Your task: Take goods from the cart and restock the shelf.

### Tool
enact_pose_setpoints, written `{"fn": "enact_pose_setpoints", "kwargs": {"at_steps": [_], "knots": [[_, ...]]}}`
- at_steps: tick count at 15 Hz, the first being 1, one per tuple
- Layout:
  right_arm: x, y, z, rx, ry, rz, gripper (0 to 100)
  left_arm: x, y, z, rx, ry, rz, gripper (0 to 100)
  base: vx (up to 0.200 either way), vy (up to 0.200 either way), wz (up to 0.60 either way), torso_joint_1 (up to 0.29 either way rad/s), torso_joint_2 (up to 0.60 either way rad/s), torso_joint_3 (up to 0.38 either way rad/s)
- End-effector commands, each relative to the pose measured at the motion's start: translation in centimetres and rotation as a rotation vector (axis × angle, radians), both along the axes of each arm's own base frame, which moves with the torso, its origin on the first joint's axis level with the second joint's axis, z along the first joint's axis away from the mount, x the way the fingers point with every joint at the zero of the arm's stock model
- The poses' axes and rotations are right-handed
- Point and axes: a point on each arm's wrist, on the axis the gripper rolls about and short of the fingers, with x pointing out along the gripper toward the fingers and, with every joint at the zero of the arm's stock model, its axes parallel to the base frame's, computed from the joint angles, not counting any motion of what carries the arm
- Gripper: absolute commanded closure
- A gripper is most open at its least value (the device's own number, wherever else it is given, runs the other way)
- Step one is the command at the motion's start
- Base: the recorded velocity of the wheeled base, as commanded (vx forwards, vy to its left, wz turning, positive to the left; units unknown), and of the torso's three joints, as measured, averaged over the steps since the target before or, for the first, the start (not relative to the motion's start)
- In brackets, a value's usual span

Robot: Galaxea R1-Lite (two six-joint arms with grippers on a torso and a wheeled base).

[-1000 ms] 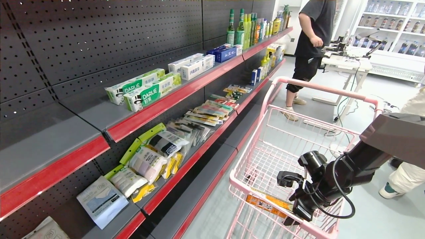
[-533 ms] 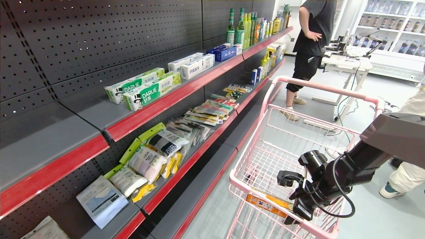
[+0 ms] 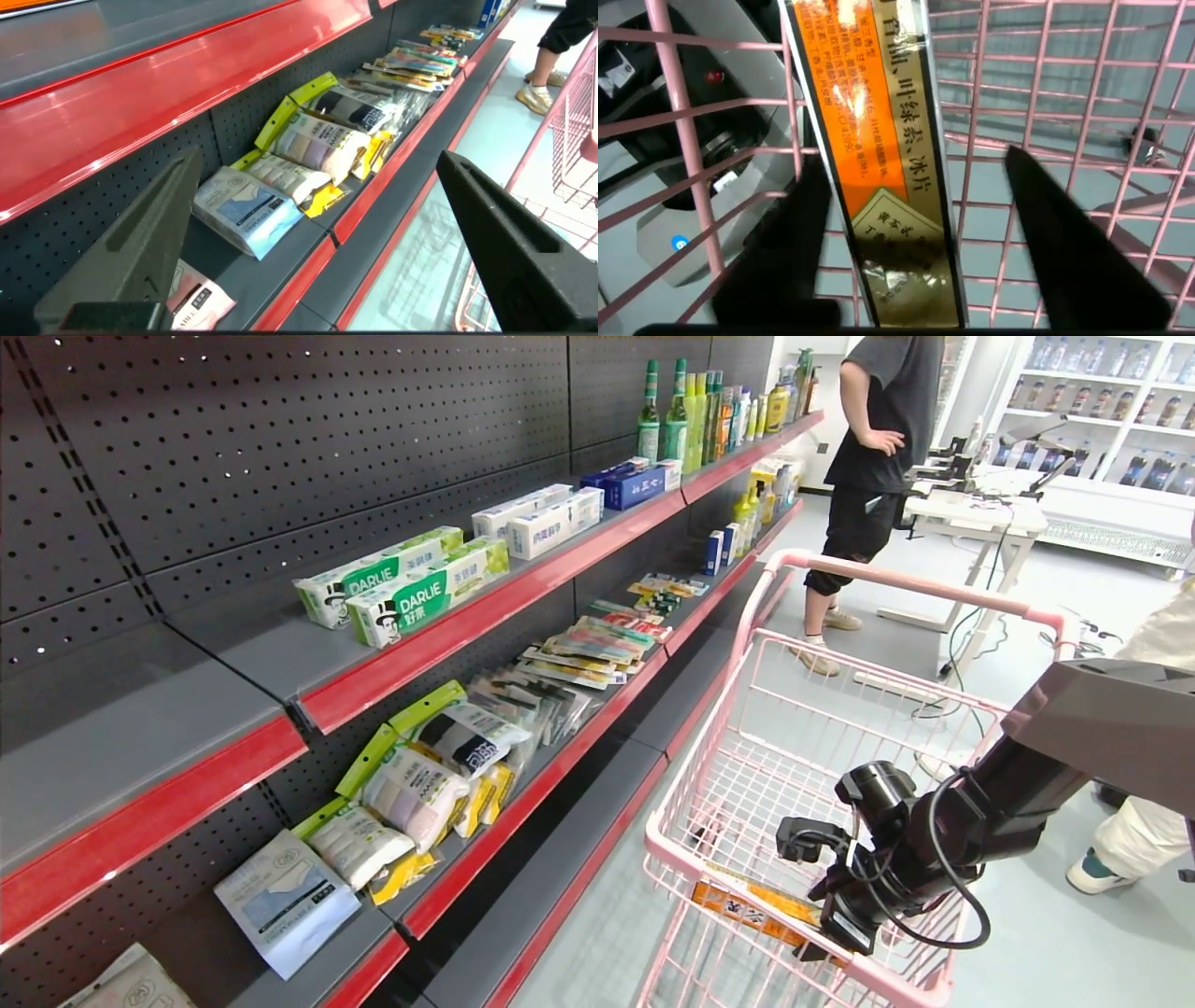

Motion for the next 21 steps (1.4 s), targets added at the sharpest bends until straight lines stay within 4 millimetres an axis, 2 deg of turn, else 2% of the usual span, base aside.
{"fn": "enact_pose_setpoints", "kwargs": {"at_steps": [1,7,10,13,17,21], "knots": [[0.0,0.0,-0.4,0.0,0.002,0.0,100,0.0,0.0,0.0,0.0,0.001,0.001,0,0.0,0.0,0.0,0.0,0.0,0.0],[0.0,0.0,0.6,0.021,-0.035,-0.022,100,0.0,0.0,0.0,0.0,0.003,0.001,0,0.0,0.0,0.0,0.0,0.0,0.0],[-0.5,-1.1,3.4,0.075,-0.051,-0.184,100,0.0,0.0,0.0,0.0,0.003,0.001,0,0.0,0.0,0.0,0.0,0.0,0.0],[-1.4,-1.8,8.6,0.17,-0.116,-0.44,100,0.0,0.0,0.0,-0.002,0.002,0.001,0,0.0,0.0,0.0,0.0,0.0,0.0],[-5.1,-2.9,16.0,0.265,-0.305,-0.56,100,0.0,0.0,0.0,-0.002,0.002,-0.001,0,0.0,0.0,0.0,0.0,0.0,0.0],[-9.6,-3.6,20.0,0.314,-0.445,-0.706,100,0.0,0.0,0.0,-0.003,0.002,0.001,0,0.0,0.0,0.0,0.0,0.0,0.0]]}}
